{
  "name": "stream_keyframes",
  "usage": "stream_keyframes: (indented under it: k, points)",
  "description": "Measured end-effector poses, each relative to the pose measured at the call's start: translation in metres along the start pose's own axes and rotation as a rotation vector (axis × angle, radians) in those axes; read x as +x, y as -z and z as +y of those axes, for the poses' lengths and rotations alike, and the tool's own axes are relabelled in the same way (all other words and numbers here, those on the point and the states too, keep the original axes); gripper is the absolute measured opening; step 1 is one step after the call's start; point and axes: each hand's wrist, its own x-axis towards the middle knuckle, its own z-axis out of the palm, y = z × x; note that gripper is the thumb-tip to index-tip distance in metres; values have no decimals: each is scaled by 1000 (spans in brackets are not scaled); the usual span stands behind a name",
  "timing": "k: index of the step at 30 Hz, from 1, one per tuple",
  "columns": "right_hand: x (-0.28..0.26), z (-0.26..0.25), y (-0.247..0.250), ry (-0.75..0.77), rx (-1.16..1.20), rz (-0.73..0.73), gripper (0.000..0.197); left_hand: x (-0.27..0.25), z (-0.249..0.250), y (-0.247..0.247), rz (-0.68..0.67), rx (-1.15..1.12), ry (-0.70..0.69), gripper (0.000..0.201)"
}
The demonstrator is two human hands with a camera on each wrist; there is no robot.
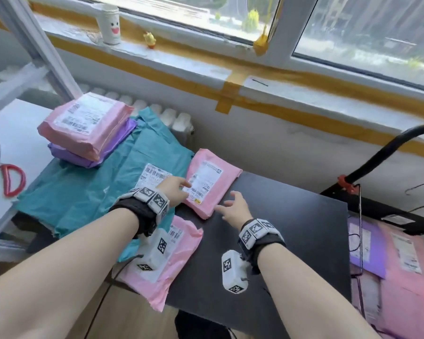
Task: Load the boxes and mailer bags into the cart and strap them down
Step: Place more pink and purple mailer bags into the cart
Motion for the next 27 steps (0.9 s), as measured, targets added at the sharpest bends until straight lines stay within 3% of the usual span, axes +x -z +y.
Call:
stream_keyframes:
  k: [2, 9, 14, 21, 27]
  points:
    - [11, 2, -4, -5, 12, -1, 81, 13, 0, -4, -33, -1, 17, 41]
    - [39, -5, -14, -75, 359, 38, 57, 33, -2, -12, -93, -10, 53, 40]
    - [40, -6, -13, -89, 463, 91, 45, 36, -1, -14, -94, -77, 66, 37]
    - [9, -8, 22, -43, 572, -4, 51, 26, 10, -14, -59, -160, 64, 39]
    - [-43, -3, 60, 37, 628, -33, 58, -3, 27, -10, 15, -165, -18, 58]
